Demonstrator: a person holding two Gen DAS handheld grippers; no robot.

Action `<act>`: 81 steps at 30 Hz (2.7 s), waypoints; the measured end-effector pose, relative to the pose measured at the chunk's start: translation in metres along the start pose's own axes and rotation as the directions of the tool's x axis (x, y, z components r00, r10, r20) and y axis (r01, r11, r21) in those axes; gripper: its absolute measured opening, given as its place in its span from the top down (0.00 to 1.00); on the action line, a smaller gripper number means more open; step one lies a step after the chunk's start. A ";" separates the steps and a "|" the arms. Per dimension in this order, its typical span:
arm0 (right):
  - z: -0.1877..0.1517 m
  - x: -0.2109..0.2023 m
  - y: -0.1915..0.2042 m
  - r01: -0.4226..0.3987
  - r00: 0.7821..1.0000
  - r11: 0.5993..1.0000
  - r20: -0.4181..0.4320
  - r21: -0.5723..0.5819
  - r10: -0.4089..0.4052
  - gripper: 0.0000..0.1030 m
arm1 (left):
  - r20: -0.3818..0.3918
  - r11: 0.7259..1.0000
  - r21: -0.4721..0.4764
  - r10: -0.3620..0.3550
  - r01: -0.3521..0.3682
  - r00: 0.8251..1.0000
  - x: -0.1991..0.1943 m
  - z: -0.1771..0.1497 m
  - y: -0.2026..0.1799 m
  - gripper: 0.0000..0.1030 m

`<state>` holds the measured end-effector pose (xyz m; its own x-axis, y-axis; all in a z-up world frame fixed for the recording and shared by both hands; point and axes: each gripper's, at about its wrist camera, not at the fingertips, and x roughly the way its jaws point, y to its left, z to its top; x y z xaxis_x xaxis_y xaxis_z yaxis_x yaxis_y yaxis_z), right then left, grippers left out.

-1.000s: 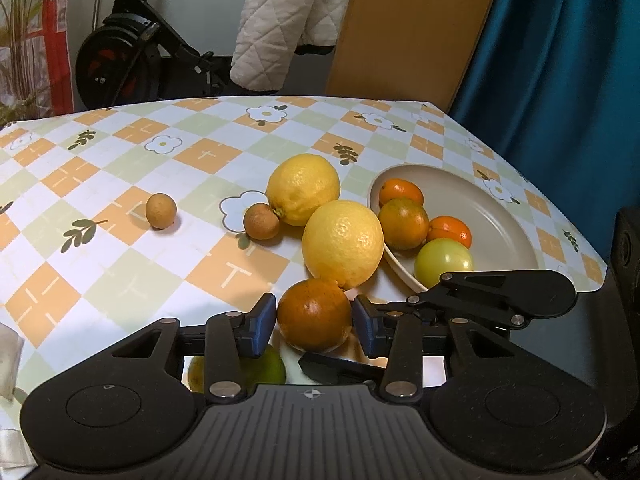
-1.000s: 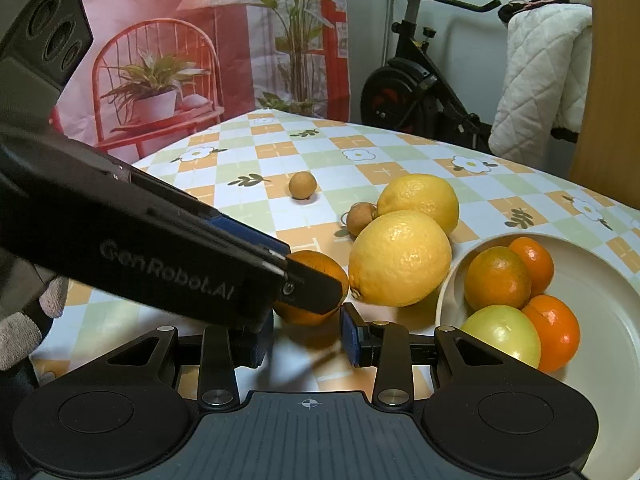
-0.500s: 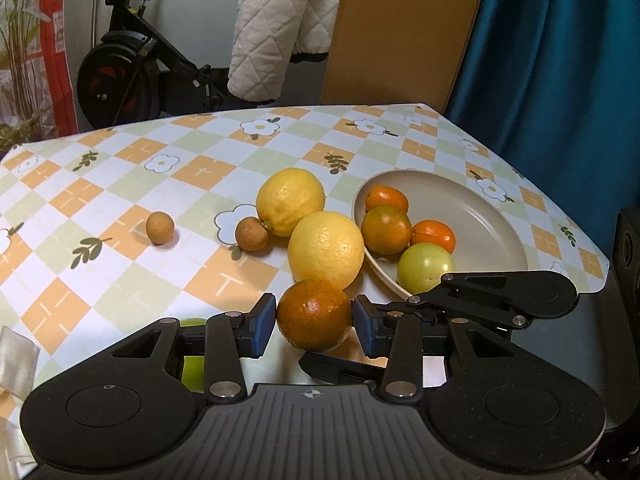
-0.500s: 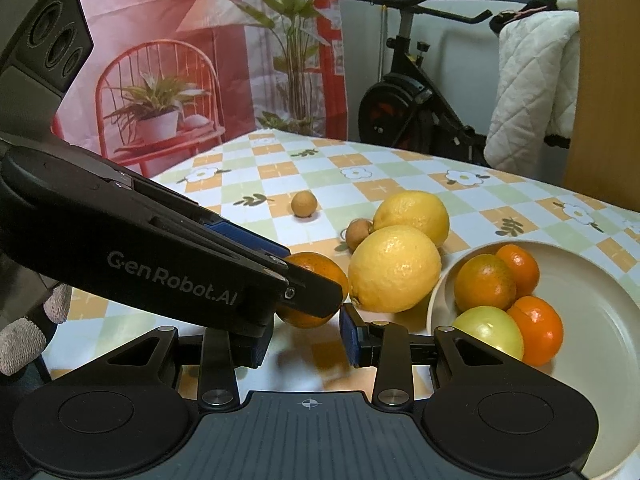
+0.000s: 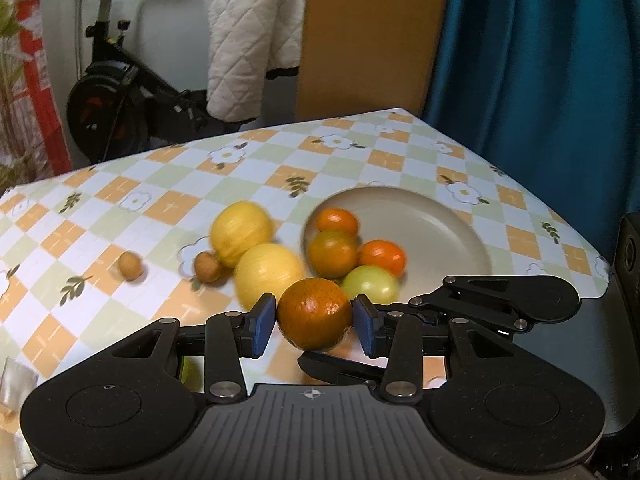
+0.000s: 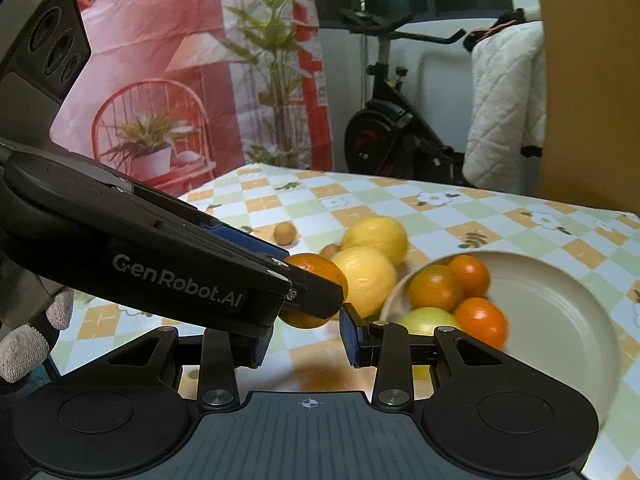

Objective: Organize fruits
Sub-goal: 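Carry the dark orange tangerine with the left gripper over the plate, then lower the tangerine onto the plate and open the left gripper, then move the left gripper back to the round green citrus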

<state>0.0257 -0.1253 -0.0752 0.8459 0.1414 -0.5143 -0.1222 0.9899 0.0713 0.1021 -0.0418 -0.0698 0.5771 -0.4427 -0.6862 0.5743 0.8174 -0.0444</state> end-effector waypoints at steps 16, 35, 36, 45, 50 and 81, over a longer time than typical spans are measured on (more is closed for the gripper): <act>-0.021 -0.040 -0.062 0.112 0.993 0.984 0.022 0.140 -0.117 0.67 | -0.039 0.996 0.080 -0.042 0.045 0.998 0.031 0.015 -0.064 0.56; -0.029 -0.011 -0.093 0.145 0.989 0.964 -0.020 0.224 -0.144 0.67 | -0.071 0.991 0.135 0.006 0.004 0.997 0.060 0.024 -0.076 0.56; -0.028 -0.010 -0.095 0.143 0.990 0.963 -0.021 0.228 -0.141 0.67 | -0.069 0.991 0.135 0.009 0.001 0.998 0.061 0.025 -0.076 0.56; -0.022 0.006 -0.105 0.139 0.990 0.961 -0.017 0.239 -0.140 0.67 | -0.060 0.994 0.109 0.031 -0.025 0.998 0.071 0.033 -0.068 0.56; -0.016 0.015 -0.111 0.140 0.990 0.958 -0.017 0.249 -0.140 0.68 | -0.058 0.997 0.062 0.040 -0.036 0.998 0.077 0.038 -0.059 0.56; -0.011 -0.006 -0.089 0.173 0.984 0.964 0.008 0.201 -0.178 0.61 | 0.025 0.996 -0.070 0.053 -0.051 0.998 0.024 0.028 -0.009 0.55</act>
<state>0.0261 -0.2144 -0.0877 0.8580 -0.0371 -0.5122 0.1329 0.9795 0.1516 0.1268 -0.0701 -0.0651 0.6214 -0.4078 -0.6690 0.5017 0.8630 -0.0600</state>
